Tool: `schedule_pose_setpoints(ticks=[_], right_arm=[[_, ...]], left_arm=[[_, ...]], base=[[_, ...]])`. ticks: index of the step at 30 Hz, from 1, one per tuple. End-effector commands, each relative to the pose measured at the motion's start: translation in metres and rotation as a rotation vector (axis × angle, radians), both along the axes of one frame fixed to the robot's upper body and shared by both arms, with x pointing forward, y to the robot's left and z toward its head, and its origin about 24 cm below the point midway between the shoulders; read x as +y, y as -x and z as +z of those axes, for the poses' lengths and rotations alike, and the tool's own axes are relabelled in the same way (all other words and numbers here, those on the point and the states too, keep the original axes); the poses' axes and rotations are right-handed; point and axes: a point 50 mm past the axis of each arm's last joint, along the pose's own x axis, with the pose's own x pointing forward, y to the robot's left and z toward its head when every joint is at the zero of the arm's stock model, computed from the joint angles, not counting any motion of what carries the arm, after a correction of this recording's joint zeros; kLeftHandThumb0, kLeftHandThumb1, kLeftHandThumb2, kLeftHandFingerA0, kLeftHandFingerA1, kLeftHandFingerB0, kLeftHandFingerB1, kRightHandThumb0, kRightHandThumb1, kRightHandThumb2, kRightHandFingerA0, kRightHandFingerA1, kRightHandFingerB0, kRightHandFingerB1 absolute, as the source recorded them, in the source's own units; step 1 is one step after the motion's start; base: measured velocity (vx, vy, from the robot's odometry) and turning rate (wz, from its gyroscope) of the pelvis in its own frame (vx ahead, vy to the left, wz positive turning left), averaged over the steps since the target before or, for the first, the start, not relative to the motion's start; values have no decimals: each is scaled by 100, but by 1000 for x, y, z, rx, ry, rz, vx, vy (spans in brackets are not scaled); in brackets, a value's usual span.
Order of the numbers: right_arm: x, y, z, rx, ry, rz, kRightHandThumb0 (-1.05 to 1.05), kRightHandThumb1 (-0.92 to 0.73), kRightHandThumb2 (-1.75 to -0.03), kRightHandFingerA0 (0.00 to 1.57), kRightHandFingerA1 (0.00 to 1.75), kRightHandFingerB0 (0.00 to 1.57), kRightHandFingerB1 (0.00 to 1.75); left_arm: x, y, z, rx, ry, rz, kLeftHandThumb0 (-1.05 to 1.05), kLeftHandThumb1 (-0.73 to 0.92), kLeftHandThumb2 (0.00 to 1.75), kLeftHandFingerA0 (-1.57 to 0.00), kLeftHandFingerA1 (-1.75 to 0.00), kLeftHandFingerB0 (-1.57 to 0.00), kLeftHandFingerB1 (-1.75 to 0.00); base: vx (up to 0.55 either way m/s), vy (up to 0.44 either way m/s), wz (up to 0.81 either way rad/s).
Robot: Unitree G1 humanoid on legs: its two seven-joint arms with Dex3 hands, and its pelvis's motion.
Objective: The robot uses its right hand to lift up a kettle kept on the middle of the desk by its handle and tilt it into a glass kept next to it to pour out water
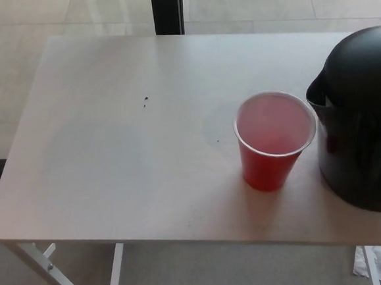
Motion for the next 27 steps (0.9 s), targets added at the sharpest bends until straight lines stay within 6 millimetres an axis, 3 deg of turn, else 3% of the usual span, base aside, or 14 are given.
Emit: schedule_pose_setpoints(ticks=[1, 9, 10, 11, 14, 15, 17, 18, 19, 21, 22, 24, 26, 27], right_arm=[[-7, 0, 13, 46, -2, -109, -25, -52, -108, 85, 158, 77, 133], [10, 2, 21, 25, 33, -53, -21, -54, -108, 86, 166, 74, 134], [13, 2, 23, 18, 38, -45, -22, -51, -107, 89, 164, 80, 119], [17, 2, 25, 6, 58, -30, -20, -60, -96, 86, 160, 75, 69], [21, 3, 26, 8, 73, -27, -19, -62, -84, 84, 165, 77, 67], [28, 1, 29, 16, 124, -4, -23, -67, -68, 80, 154, 80, 65], [31, 1, 31, 3, 152, 9, -21, -64, -68, 83, 146, 78, 64], [32, 1, 31, 3, 152, 13, -23, -67, -73, 82, 142, 74, 65], [35, 0, 32, -1, 139, 30, -22, -56, -100, 78, 164, 76, 121], [39, 0, 33, -4, 120, 45, -22, -56, -100, 78, 164, 76, 121], [43, -1, 35, -2, 127, 54, -24, -53, -109, 81, 170, 73, 144], [46, -1, 37, -8, 150, 71, -21, -54, -106, 84, 175, 75, 147], [52, -1, 40, -3, 170, 97, -13, -54, -96, 91, 175, 77, 132], [53, -1, 42, 1, 187, 94, -20, -55, -99, 83, 175, 72, 145]], left_arm=[[5, -2, 7, -7, -20, 8, -74, 80, 64, -50, -57, -38, -51], [6, -5, 8, -12, -22, 13, -76, 79, 63, -52, -59, -39, -52], [6, -6, 8, -10, -24, 6, -76, 80, 63, -52, -59, -38, -52], [6, -7, 9, -8, -31, -1, -74, 81, 64, -52, -58, -38, -51], [6, -8, 10, -7, -34, -4, -75, 81, 64, -52, -58, -39, -51], [7, -8, 10, -11, -31, 3, -77, 79, 63, -51, -58, -40, -52], [7, -9, 11, -7, -41, 3, -78, 79, 64, -52, -57, -40, -50], [7, -9, 11, -8, -42, -1, -76, 80, 64, -50, -57, -39, -50], [7, -10, 11, -9, -44, -7, -77, 80, 64, -51, -57, -40, -51], [7, -10, 12, -11, -47, -9, -77, 80, 64, -51, -57, -40, -51], [7, -10, 12, -17, -40, -5, -76, 80, 63, -50, -57, -40, -50], [7, -12, 13, -17, -44, -11, -77, 80, 64, -50, -57, -39, -51], [8, -14, 13, -21, -31, 3, -77, 79, 63, -49, -57, -38, -51], [8, -14, 14, -21, -31, -1, -76, 79, 63, -50, -57, -38, -50]], base=[[0, 0, 0], [0, 0, 0], [0, 0, 0], [0, 0, 0], [0, 0, 0], [0, 0, 0], [0, 0, 0], [0, 0, 0], [0, 0, 0], [0, 0, 0], [0, 0, 0], [0, 0, 0], [0, 0, 0], [0, 0, 0]])
